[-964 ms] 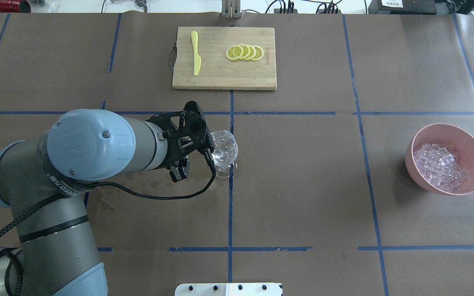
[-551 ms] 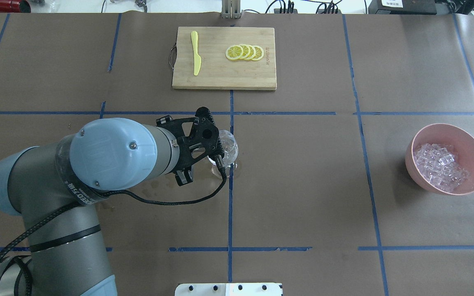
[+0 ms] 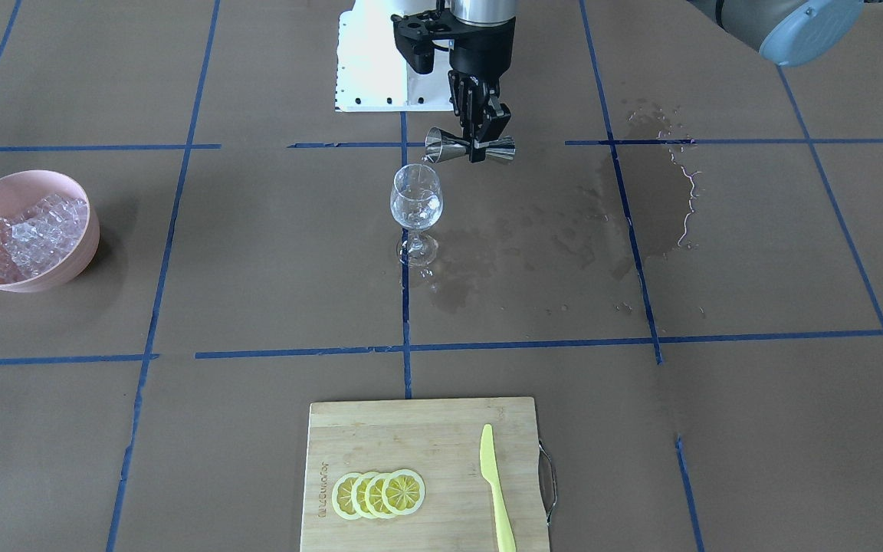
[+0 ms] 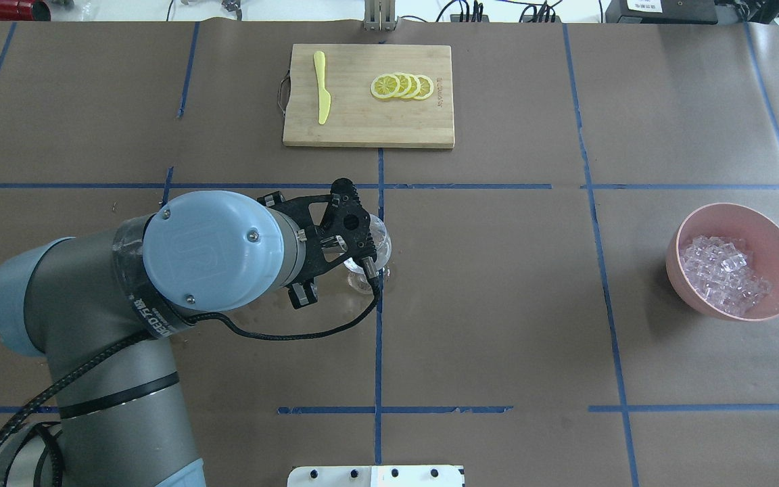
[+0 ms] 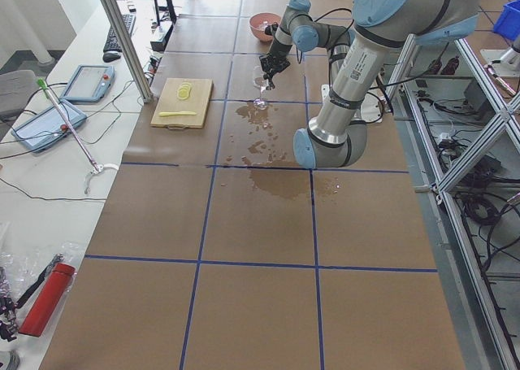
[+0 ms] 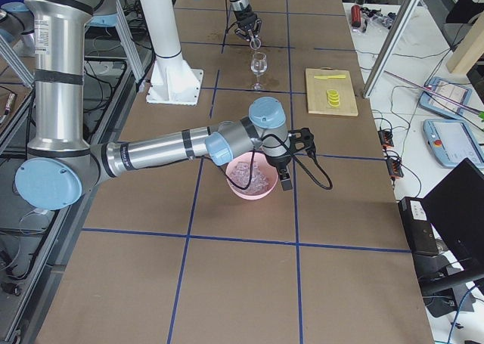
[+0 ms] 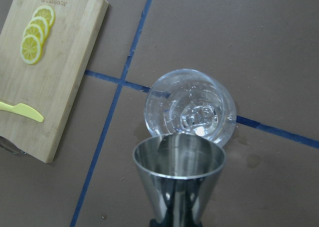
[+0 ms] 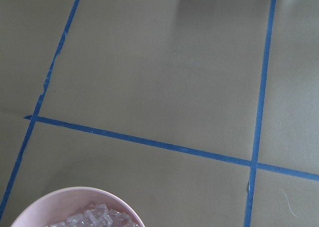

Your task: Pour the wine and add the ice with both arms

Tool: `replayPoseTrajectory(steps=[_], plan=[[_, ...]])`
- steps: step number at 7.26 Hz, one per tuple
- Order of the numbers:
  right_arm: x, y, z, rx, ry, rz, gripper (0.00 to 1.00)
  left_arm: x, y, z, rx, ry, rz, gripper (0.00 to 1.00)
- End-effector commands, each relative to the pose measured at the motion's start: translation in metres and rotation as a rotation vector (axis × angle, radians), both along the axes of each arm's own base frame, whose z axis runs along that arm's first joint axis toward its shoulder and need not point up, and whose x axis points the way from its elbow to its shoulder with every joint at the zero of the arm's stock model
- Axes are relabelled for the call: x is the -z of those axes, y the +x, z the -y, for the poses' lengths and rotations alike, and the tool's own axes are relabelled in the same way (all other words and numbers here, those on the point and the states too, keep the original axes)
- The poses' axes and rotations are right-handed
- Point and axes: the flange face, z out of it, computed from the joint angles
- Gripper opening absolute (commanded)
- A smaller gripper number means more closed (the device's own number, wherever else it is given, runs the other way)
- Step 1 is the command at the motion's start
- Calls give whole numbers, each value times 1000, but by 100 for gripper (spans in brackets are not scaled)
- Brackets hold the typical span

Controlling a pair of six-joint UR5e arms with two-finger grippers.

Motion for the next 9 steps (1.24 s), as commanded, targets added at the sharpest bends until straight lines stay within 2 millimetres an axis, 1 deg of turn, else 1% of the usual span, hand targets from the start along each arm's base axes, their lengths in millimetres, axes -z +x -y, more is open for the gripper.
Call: replayPoseTrajectory(steps=[1,2,3,6,8,9], plan=[[-2,0,0,0,-5,-1,100,1,16,-2,22,21,67,0],[-2,0,0,0,-5,-1,100,12,25,1,23,12,88,0],[-2,0,0,0,-5,-1,100,20,29,2,22,5,110,0],[-4,-1,1,1,-8,-1,100,18,34,5,30,1,150,0],[-4,0,1,0,-8,-1,100,34,42,8,32,-11,193,0],[-4,0,1,0,-8,-1,100,35,44,6,28,-11,197,0]])
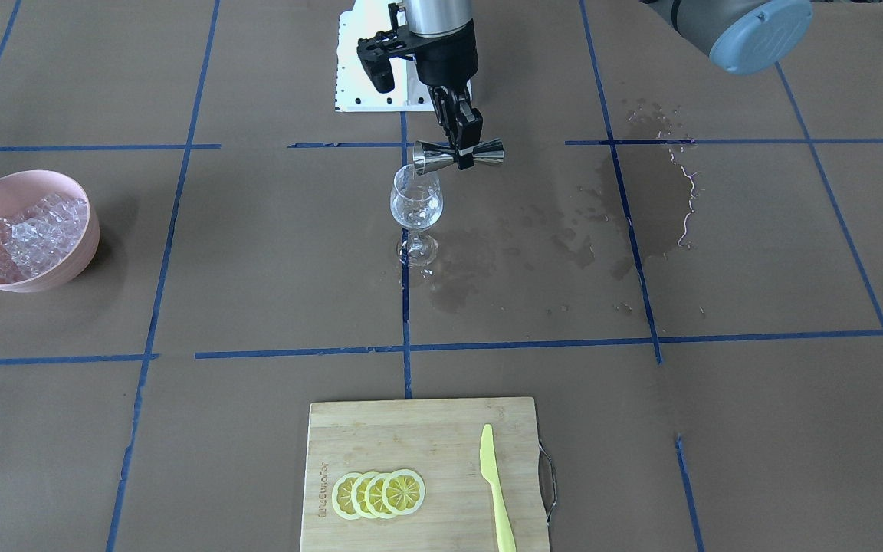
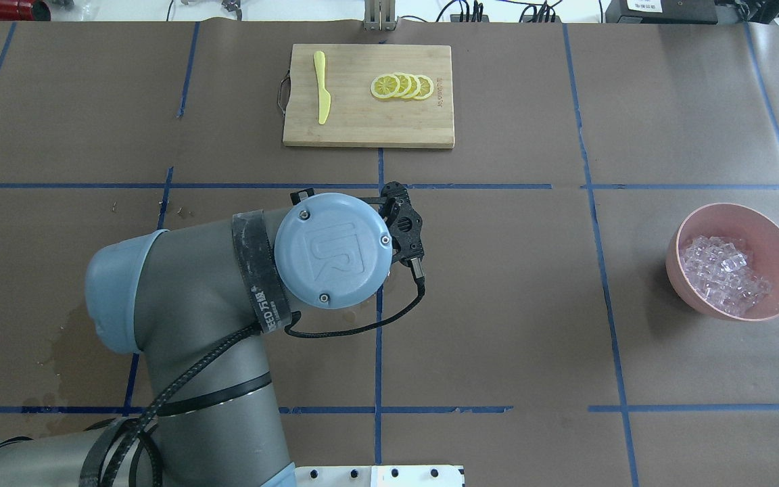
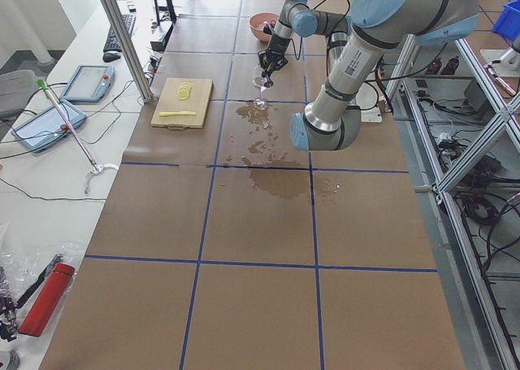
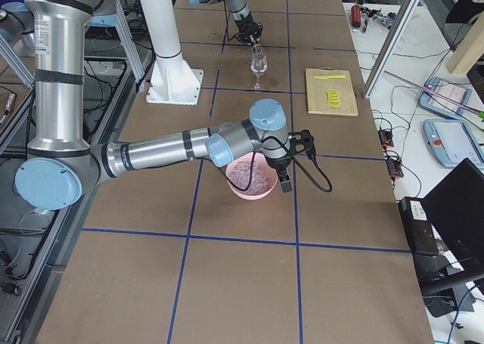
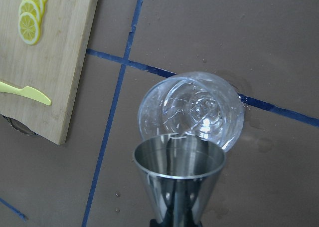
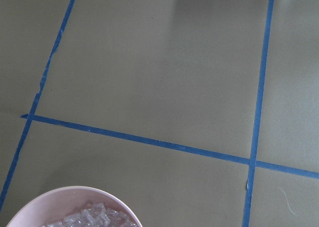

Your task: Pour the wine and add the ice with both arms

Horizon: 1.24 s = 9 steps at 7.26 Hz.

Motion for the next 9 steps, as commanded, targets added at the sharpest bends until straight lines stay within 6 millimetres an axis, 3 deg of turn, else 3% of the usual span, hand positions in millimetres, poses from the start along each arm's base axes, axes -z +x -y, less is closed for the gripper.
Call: replayPoseTrajectory(steps=[1,3,6,7,9], plan=[[0,0,0,0,0,0,100,2,4,0,-2,-6,21,0],[0,0,0,1,1,0,100,5,-3,2,5,-2,7,0],[1,0,0,2,2,1,100,5,-45,-1,59,10,-98,0],[2,0,0,1,6,0,100,-2,-60,-3,123,-10,-192,0],[3,0,0,1,7,0,100,-6,-102,12,282,-35,-430,0]])
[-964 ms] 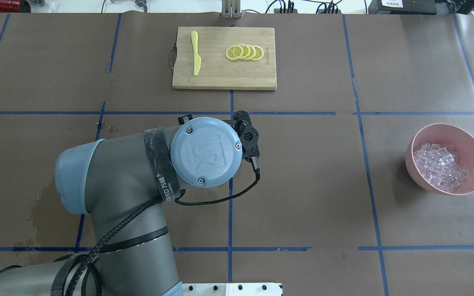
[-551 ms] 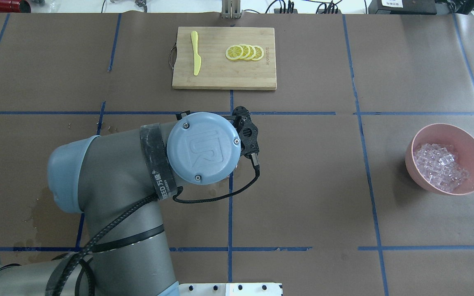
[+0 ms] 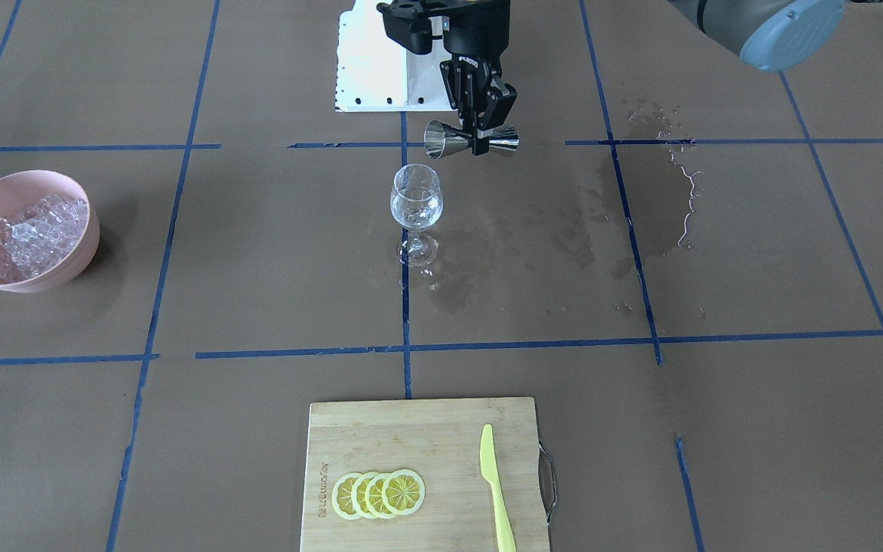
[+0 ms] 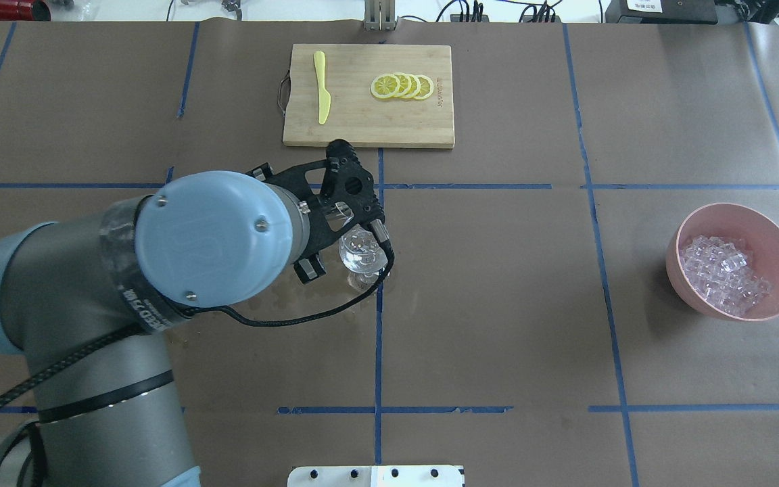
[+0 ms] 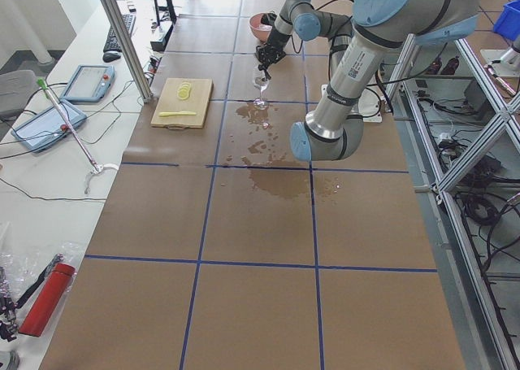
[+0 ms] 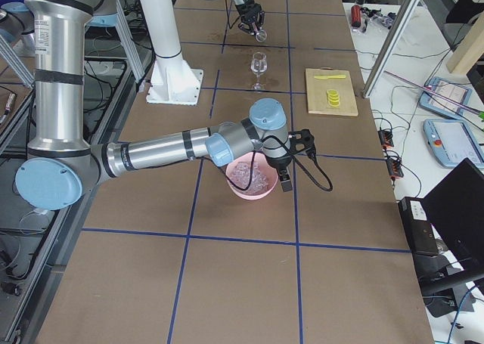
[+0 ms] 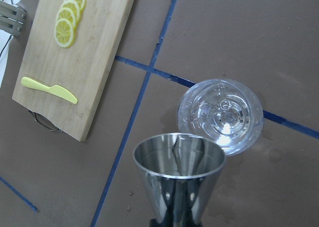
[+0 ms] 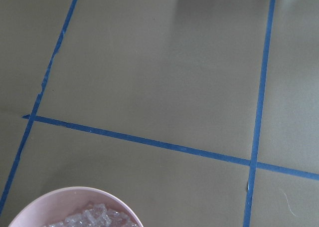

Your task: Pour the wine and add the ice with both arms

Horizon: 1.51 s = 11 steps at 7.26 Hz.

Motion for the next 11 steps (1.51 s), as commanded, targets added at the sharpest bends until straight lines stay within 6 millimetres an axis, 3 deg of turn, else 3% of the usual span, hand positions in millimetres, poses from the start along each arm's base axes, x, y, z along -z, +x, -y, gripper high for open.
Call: replayPoseTrajectory(steps=[1,3,5,7,9,11], plan=[[2,0,0,0,5,0,100,-20,-42,5,184,-108,-255,0],[3,0,-1,2,6,4,100,-22,-67,-4,313,-246,-457,0],[4,0,0,3,8,4,100,-44,-95,-9,487,-296,-577,0],[3,0,-1,3,7,4,100,-87,-106,-7,615,-251,-627,0],[4,0,-1,4,10,5,100,-140,-109,-20,759,-214,-698,0],[4,0,-1,4,10,5,100,-202,-95,-36,903,-190,-783,0]])
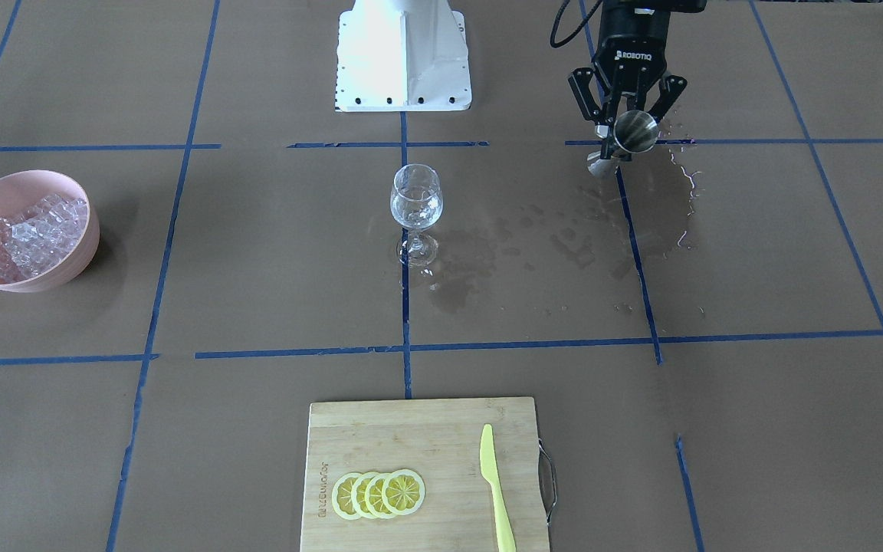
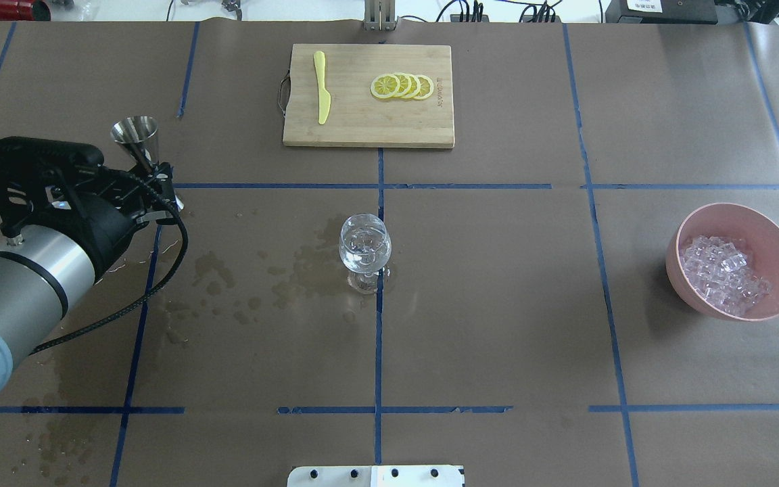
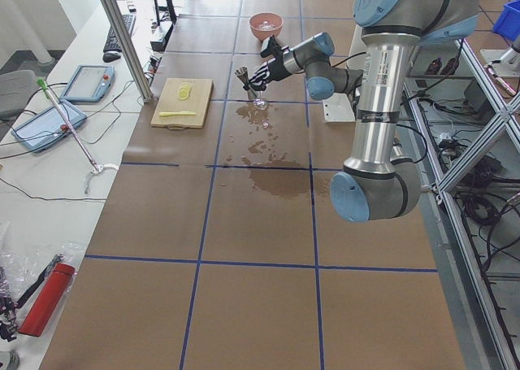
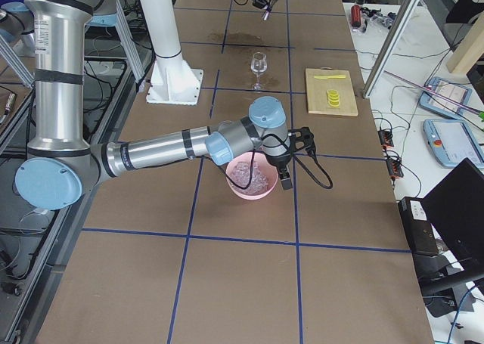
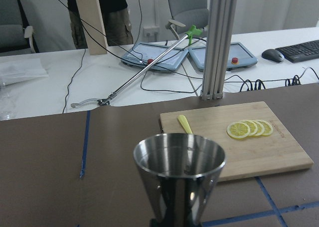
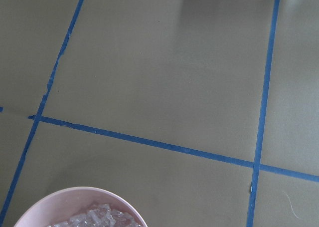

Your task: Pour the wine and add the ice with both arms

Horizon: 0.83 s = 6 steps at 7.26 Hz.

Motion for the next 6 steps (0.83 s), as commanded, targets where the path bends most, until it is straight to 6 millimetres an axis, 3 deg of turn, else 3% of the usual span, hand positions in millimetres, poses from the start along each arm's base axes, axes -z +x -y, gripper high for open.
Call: replayPoseTrajectory(steps=[1,4,6], plan=[[-1,0,0,0,-1,-1,100,-73,16,-11,154,18,-50,0],[0,0,-1,-1,0,0,100,-213,51,-7,280,89,-147,0],[1,0,-1,0,2,0,100,-256,62,-21,308,122,-63,0]])
